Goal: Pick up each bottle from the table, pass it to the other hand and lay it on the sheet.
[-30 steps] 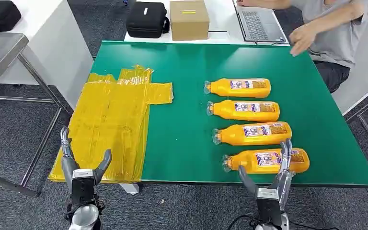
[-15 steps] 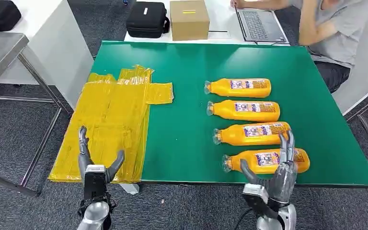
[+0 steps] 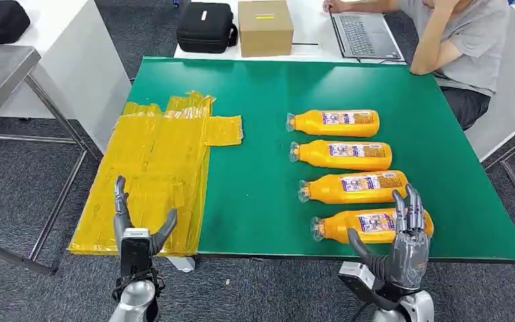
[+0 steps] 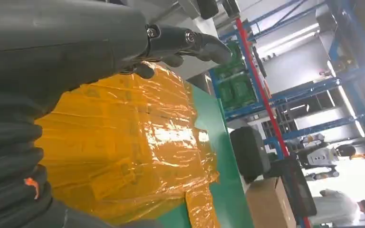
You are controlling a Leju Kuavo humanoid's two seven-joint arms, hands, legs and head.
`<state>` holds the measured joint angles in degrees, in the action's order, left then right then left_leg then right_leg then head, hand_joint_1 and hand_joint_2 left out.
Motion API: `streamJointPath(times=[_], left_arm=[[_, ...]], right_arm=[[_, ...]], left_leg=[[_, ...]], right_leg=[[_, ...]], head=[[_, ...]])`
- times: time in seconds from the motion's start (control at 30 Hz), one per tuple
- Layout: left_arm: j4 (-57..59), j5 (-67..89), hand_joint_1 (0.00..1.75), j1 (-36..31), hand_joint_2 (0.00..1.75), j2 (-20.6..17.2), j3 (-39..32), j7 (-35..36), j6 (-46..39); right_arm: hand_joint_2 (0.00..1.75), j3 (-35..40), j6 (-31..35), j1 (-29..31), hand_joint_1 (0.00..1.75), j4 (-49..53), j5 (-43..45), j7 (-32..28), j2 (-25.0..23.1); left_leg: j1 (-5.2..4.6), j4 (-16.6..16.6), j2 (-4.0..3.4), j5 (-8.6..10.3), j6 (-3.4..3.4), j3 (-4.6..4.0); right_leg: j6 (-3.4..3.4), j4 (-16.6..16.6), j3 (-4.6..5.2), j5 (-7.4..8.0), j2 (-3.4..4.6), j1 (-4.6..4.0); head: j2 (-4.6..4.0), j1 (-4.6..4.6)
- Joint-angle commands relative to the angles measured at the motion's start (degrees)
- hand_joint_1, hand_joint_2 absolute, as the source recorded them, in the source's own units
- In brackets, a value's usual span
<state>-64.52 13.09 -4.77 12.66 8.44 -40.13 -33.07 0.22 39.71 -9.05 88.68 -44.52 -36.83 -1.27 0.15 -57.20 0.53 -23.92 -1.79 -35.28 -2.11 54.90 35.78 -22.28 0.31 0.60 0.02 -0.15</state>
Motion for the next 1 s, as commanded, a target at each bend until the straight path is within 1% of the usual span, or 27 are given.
streamJointPath(times=[0.03, 0.1, 0.13, 0.23, 0.27, 0.3, 0.33, 0.4, 0.43, 0.53, 0.57, 0.63, 0.67, 0.73, 0.77, 0.83, 0.87, 0.93, 0.97, 1.0], left_arm=[[1.8, -0.4, 0.0, -2.3, 1.75, -2.0, 1.4, 0.1, -0.6], [1.2, -0.8, 0.0, -2.3, 1.75, -2.3, 1.8, 0.1, -0.7], [1.2, -0.9, 0.0, -2.5, 1.75, -2.3, 2.0, 0.1, -0.4], [1.5, -1.2, 0.0, -2.8, 1.75, -2.5, 2.7, 0.1, 0.3], [1.6, -1.3, 0.0, -2.8, 1.75, -2.6, 2.9, 0.1, 0.4], [1.7, -1.4, 0.0, -2.9, 1.75, -2.6, 2.9, 0.1, 0.5], [1.9, -1.7, 0.0, -3.1, 1.75, -2.7, 3.2, 0.1, 0.7], [2.2, -2.0, 0.0, -3.5, 1.75, -2.6, 3.7, 0.1, 0.9], [2.4, -2.2, 0.0, -3.8, 1.75, -2.6, 3.8, 0.1, 1.0], [2.8, -2.3, 0.0, -4.2, 1.75, -2.5, 4.1, 0.1, 1.0], [2.9, -2.3, 0.0, -4.3, 1.75, -2.5, 4.2, 0.1, 1.0], [3.1, -2.6, 0.0, -4.6, 1.75, -2.9, 5.1, 0.1, 0.9], [3.3, -2.7, 0.0, -4.8, 1.75, -2.9, 5.3, 0.1, 0.9], [3.7, -3.1, 0.0, -5.4, 1.75, -2.9, 5.6, 0.1, 0.8], [3.7, -3.2, 0.0, -5.5, 1.75, -2.9, 5.7, 0.1, 0.9], [3.7, -3.6, 0.0, -5.5, 1.75, -3.1, 6.4, 0.1, 1.1], [3.9, -3.9, 0.0, -5.6, 1.75, -3.1, 6.7, 0.1, 1.3], [4.2, -4.1, 0.0, -5.8, 1.75, -3.0, 6.9, 0.1, 1.4], [4.2, -4.1, 0.0, -5.8, 1.75, -3.0, 6.9, 0.1, 1.4], [4.3, -4.6, 0.0, -5.9, 1.75, -3.0, 7.3, 0.1, 1.7]], right_arm=[[1.75, 0.2, -0.1, -0.6, 0.0, 1.9, -1.2, 1.6, 0.8], [1.75, 0.3, -0.3, -1.2, 0.0, 2.8, -2.1, 2.2, 0.8], [1.75, 0.3, -0.9, -1.8, 0.0, 3.3, -2.2, 2.7, 1.0], [1.75, 0.4, -4.2, -2.7, 0.0, 3.2, -3.3, 3.9, 2.3], [1.75, 0.5, -4.8, -2.8, 0.0, 2.9, -3.6, 3.9, 2.7], [1.75, 0.6, -5.3, -2.8, 0.0, 2.6, -4.0, 3.8, 3.1], [1.75, 0.7, -6.4, -2.6, 0.0, 2.1, -4.2, 4.1, 3.7], [1.75, 0.7, -7.2, -2.1, 0.0, 1.3, -5.5, 4.6, 4.9], [1.75, 0.7, -7.4, -2.0, 0.0, 1.1, -5.9, 4.9, 5.3], [1.75, 0.6, -8.1, -1.9, 0.0, 0.9, -6.3, 5.3, 5.8], [1.75, 0.6, -8.4, -1.9, 0.0, 1.0, -6.4, 5.5, 5.9], [1.75, 1.0, -9.6, -2.4, 0.0, 1.8, -6.8, 6.5, 6.9], [1.75, 1.0, -9.3, -3.1, 0.0, 2.6, -7.4, 6.5, 7.5], [1.75, 0.6, -8.6, -5.5, 0.0, 5.3, -7.7, 6.6, 8.3], [1.75, 0.5, -8.5, -6.3, 0.0, 6.1, -7.7, 6.6, 8.4], [1.75, 0.3, -10.5, -9.3, 0.0, 10.1, -7.6, 8.2, 9.0], [1.75, -0.1, -10.5, -11.2, 0.0, 11.8, -8.2, 8.7, 9.5], [1.75, -0.8, -10.1, -12.7, 0.0, 13.2, -8.2, 8.8, 10.2], [1.75, -0.8, -10.1, -12.7, 0.0, 13.2, -8.2, 8.8, 10.2], [1.75, -1.3, -9.5, -13.3, 0.0, 13.7, -8.3, 9.2, 10.2]], left_leg=[[-0.02, 0.0, -0.03, -0.17, 0.09, 0.39], [-0.01, 0.0, -0.01, -0.08, 0.06, 0.23], [-0.01, 0.0, -0.02, -0.15, 0.08, 0.36], [0.01, 0.0, 0.02, -0.05, 0.05, 0.14], [0.01, 0.0, 0.04, -0.12, 0.07, 0.31], [-0.01, 0.0, 0.06, -0.08, 0.05, 0.24], [0.01, 0.0, 0.04, -0.16, 0.07, 0.39], [0.0, 0.0, -0.01, -0.08, 0.05, 0.24], [0.0, 0.0, -0.02, -0.17, 0.08, 0.38], [0.0, 0.0, 0.01, -0.03, 0.04, 0.12], [-0.02, 0.1, 0.01, -0.1, 0.06, 0.31], [-0.01, 0.1, 0.01, -0.02, 0.04, 0.12], [-0.01, 0.0, -0.01, -0.09, 0.06, 0.26], [-0.01, 0.0, 0.05, -0.03, 0.04, 0.13], [-0.03, 0.0, 0.13, -0.11, 0.07, 0.31], [-0.03, 0.0, 0.16, -0.04, 0.04, 0.14], [-0.04, 0.0, 0.21, -0.13, 0.06, 0.3], [-0.04, 0.0, 0.11, -0.05, 0.04, 0.13], [-0.04, 0.0, 0.11, -0.18, 0.08, 0.35], [-0.04, 0.0, 0.11, -0.12, 0.06, 0.22]], right_leg=[[0.08, 0.0, -0.36, -0.2, -0.04, 0.0], [0.05, 0.0, -0.21, -0.11, -0.04, 0.0], [0.07, 0.0, -0.33, -0.18, -0.05, 0.0], [0.04, 0.0, -0.14, -0.07, -0.06, -0.01], [0.06, 0.0, -0.31, -0.16, -0.1, -0.02], [0.05, 0.0, -0.24, -0.12, -0.1, 0.0], [0.07, 0.0, -0.4, -0.2, -0.1, -0.02], [0.04, 0.0, -0.23, -0.1, -0.04, 0.0], [0.07, 0.0, -0.38, -0.18, -0.05, -0.01], [0.03, 0.0, -0.14, -0.04, -0.04, 0.0], [0.06, 0.0, -0.31, -0.13, -0.06, 0.0], [0.03, 0.0, -0.13, -0.03, -0.03, 0.0], [0.05, 0.0, -0.27, -0.11, -0.03, 0.0], [0.03, 0.0, -0.14, -0.07, -0.09, 0.0], [0.06, 0.0, -0.32, -0.19, -0.19, 0.02], [0.04, 0.0, -0.16, -0.12, -0.19, 0.02], [0.05, 0.0, -0.33, -0.24, -0.26, 0.02], [0.02, 0.0, -0.14, -0.1, -0.13, 0.03], [0.05, 0.0, -0.36, -0.23, -0.15, 0.02], [0.03, 0.0, -0.24, -0.17, -0.15, 0.03]], head=[[0.0, 0.0], [0.0, 0.0], [0.0, 0.02], [-0.02, 0.02], [0.0, 0.0], [0.0, 0.02], [0.0, 0.02], [0.0, 0.02], [0.0, 0.0], [0.0, 0.02], [0.0, 0.02], [-0.02, 0.02], [0.0, 0.02], [0.0, 0.0], [0.0, 0.0], [-0.02, 0.0], [0.0, 0.02], [0.0, 0.0], [0.0, 0.0], [0.0, 0.0]])
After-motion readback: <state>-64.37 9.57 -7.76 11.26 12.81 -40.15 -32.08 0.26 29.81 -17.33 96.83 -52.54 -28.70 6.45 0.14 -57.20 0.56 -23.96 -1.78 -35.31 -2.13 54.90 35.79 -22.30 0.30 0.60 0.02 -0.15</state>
